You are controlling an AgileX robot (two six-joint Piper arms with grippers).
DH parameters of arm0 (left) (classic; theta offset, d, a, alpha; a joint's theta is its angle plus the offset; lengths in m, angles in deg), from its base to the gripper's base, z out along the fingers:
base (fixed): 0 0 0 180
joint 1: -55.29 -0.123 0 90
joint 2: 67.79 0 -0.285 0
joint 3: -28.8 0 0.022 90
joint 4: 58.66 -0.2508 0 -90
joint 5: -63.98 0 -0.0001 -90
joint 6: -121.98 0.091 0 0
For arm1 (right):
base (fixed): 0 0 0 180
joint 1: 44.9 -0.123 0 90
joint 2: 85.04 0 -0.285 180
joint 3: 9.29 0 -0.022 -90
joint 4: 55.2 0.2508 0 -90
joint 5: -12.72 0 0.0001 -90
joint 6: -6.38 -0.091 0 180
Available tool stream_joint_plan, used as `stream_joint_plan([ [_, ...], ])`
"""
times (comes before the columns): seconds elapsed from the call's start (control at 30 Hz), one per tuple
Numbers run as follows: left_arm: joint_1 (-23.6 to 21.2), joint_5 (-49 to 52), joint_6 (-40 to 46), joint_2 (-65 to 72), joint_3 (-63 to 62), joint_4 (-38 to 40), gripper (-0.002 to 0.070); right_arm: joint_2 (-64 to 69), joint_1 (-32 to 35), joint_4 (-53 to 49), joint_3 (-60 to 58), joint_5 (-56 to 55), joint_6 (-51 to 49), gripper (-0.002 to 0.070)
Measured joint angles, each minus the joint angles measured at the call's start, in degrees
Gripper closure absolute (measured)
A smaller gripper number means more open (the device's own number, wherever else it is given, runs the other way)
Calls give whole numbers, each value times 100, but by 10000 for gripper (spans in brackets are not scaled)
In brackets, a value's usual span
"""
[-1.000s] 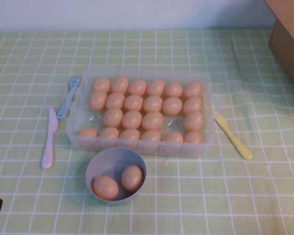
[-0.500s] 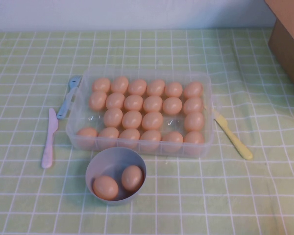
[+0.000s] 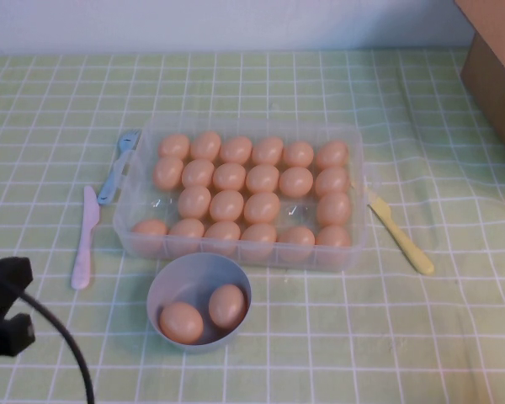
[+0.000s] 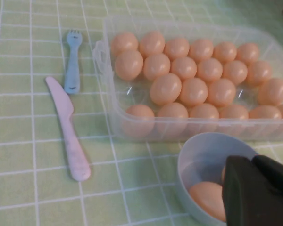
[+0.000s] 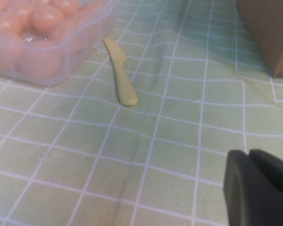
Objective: Take an egg out of the egg box
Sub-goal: Pick up the egg from the plastic box
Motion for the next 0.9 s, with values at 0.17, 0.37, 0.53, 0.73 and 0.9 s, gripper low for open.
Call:
stream_joint_plan([
  [0.17,0,628,606,1234,-1078,-451,679,0,0,9,0,0,0,694],
  [0.37,0,1306,1062,2549,-2235,-556,680,0,0,9,0,0,0,694],
  [0.53,247,1529,1229,3568,-3066,-652,680,0,0,9,0,0,0,694],
  [0.73,832,1749,1265,4790,-3900,-853,679,0,0,9,0,0,0,694],
  [0.9,1106,2030,1265,5634,-4523,-939,679,0,0,9,0,0,0,694],
])
